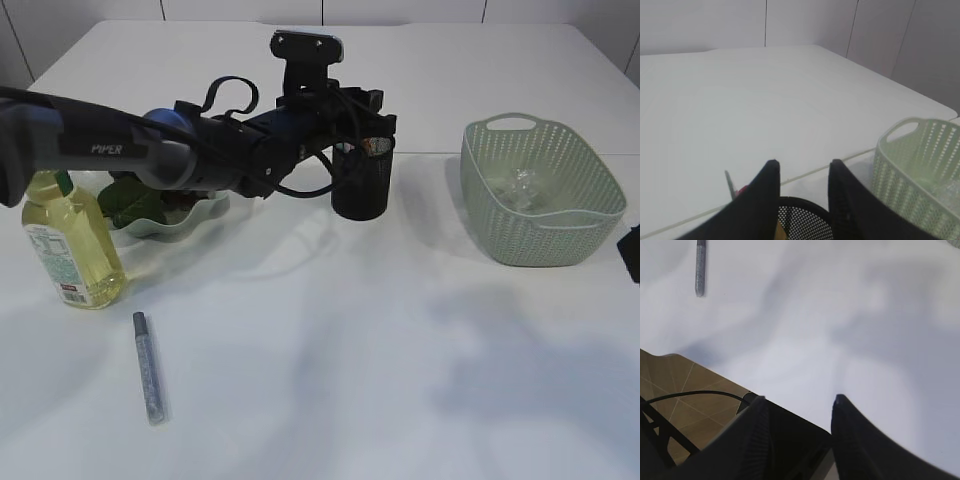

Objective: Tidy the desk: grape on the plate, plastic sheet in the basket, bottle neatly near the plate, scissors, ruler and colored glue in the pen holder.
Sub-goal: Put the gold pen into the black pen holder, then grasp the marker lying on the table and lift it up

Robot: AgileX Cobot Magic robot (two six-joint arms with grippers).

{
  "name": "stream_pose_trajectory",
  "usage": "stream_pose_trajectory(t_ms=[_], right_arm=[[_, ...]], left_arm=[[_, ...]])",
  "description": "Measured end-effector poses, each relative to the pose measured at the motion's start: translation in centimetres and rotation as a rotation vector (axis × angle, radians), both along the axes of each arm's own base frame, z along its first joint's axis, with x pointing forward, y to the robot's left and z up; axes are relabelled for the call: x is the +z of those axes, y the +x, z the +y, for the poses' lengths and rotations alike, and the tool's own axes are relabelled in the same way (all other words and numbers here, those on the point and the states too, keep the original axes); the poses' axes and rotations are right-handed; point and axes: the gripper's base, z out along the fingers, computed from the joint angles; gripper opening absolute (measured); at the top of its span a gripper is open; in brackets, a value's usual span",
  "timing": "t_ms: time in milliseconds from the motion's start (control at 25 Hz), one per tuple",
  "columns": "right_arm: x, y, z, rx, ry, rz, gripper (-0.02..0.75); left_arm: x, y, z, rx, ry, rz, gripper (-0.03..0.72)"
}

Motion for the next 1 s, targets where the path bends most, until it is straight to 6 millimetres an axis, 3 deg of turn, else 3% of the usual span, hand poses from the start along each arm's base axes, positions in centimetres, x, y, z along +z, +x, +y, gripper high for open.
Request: stream_pose_trajectory(t_ms=[480, 800, 1000], right_arm=[[0.0, 0.0, 0.0, 0.000, 0.000, 0.000, 0.342], [0.0, 0.0, 0.0, 0.000, 0.000, 0.000, 0.342], [0.0, 0.0, 0.0, 0.000, 0.000, 0.000, 0.342]], left_arm=[[5.5, -0.9, 0.6, 0.002, 0.053, 0.019, 0.246], [13.3, -3.1, 2.7, 0.015, 0.132, 0.050, 0.246], [14.0, -3.0, 3.4, 0.026, 0.147, 0.054, 0.246]])
